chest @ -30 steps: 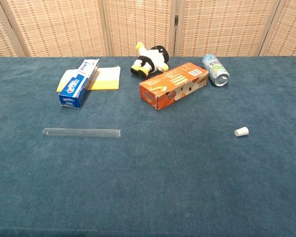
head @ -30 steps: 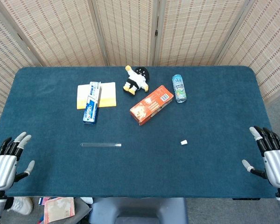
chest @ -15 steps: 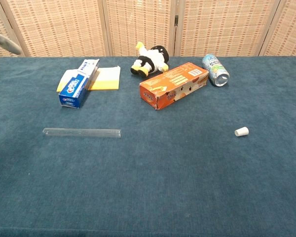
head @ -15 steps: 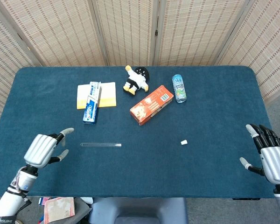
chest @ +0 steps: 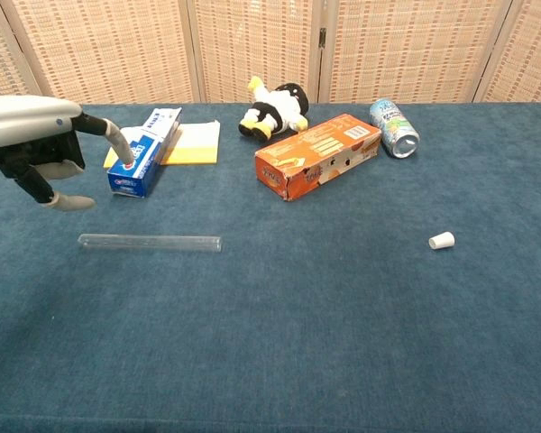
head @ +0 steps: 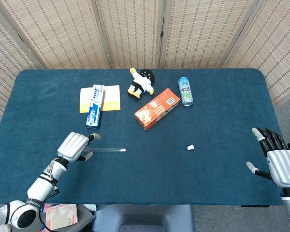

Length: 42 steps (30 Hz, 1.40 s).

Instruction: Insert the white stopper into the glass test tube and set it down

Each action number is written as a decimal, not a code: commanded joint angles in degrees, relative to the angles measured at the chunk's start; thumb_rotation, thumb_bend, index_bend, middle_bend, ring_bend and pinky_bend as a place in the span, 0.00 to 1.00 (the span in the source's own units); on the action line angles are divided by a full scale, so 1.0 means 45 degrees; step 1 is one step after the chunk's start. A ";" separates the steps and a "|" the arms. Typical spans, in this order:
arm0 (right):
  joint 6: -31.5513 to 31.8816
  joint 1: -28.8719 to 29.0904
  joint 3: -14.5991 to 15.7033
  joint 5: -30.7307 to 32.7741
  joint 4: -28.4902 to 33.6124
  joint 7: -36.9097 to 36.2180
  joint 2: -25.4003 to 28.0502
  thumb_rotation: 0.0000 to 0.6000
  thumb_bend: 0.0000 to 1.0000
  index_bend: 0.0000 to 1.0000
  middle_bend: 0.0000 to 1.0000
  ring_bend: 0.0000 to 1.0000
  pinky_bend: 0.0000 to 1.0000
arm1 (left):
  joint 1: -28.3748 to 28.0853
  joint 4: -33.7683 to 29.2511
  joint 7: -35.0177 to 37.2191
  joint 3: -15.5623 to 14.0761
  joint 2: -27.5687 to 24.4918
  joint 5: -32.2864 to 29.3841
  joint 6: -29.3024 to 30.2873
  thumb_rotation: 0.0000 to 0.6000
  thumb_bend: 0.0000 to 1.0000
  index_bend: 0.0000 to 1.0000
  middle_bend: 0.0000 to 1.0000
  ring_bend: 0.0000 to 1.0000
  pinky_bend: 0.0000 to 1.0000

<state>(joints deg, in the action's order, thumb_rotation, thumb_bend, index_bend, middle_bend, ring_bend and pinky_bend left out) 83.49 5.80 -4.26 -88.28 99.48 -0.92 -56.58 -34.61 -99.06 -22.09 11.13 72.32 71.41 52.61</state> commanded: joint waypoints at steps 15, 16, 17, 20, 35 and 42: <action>-0.0048 0.0011 0.0039 0.0188 -0.0348 -0.0415 -0.0070 1.00 0.20 0.00 0.09 0.02 0.08 | -0.2423 0.1800 -0.2118 -0.0153 0.2399 -0.3834 -0.1324 0.91 0.27 0.41 1.00 1.00 1.00; -0.0059 0.0015 0.0038 0.0203 -0.0363 -0.0435 -0.0073 1.00 0.20 0.00 0.09 0.02 0.08 | -0.2516 0.1910 -0.2170 -0.0173 0.2504 -0.4016 -0.1349 0.89 0.27 0.41 1.00 1.00 1.00; -0.0073 0.0018 0.0041 0.0217 -0.0376 -0.0457 -0.0073 1.00 0.20 0.00 0.09 0.02 0.08 | -0.2607 0.2015 -0.2225 -0.0200 0.2599 -0.4183 -0.1373 0.87 0.27 0.41 1.00 1.00 1.00; -0.0094 0.0028 0.0046 0.0235 -0.0413 -0.0503 -0.0057 1.00 0.20 0.00 0.09 0.02 0.08 | -0.2871 0.2281 -0.2422 -0.0323 0.2843 -0.4656 -0.1405 0.85 0.27 0.42 1.00 1.00 1.00; -0.0158 0.0052 0.0073 0.0310 -0.0573 -0.0684 -0.0094 1.00 0.20 0.00 0.09 0.02 0.08 | -0.3488 0.3162 -0.2714 -0.0812 0.3519 -0.5747 -0.1047 0.88 0.27 0.44 1.00 1.00 1.00; -0.0156 0.0058 0.0077 0.0322 -0.0622 -0.0734 -0.0113 1.00 0.20 0.00 0.09 0.02 0.08 | -0.3573 0.3518 -0.2688 -0.1010 0.3784 -0.5808 -0.0863 0.92 0.27 0.46 1.00 1.00 1.00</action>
<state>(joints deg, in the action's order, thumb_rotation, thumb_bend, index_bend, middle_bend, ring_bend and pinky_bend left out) 82.79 6.05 -3.91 -86.82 96.68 -4.22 -57.09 -50.63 -83.36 -34.23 6.69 89.23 45.37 48.66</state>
